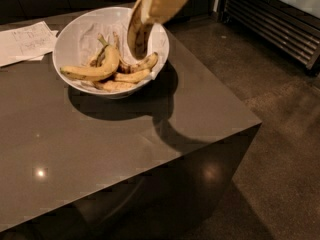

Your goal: Pick banana from white bowl

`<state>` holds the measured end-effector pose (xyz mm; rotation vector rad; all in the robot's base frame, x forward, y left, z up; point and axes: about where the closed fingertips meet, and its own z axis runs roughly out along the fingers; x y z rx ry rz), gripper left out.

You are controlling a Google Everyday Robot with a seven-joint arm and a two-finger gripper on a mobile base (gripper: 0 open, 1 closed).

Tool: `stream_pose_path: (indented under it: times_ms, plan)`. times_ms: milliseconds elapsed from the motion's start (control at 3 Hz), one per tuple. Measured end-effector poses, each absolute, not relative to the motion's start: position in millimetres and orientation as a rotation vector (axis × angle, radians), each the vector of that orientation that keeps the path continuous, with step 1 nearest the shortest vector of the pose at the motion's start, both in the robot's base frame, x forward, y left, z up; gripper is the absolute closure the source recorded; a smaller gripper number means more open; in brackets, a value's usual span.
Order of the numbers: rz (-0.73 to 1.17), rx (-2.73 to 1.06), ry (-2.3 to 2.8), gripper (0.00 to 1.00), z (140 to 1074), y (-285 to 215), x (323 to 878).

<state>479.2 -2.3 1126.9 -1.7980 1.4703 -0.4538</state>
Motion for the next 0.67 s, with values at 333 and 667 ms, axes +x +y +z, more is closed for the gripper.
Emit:
stream_pose_path:
  times_ms: [333, 667]
  plan:
    - [-0.358, -1.782, 1.473, 1.00, 1101.5, 7.8, 464.6]
    - [-0.358, -1.782, 1.473, 1.00, 1101.5, 7.8, 464.6]
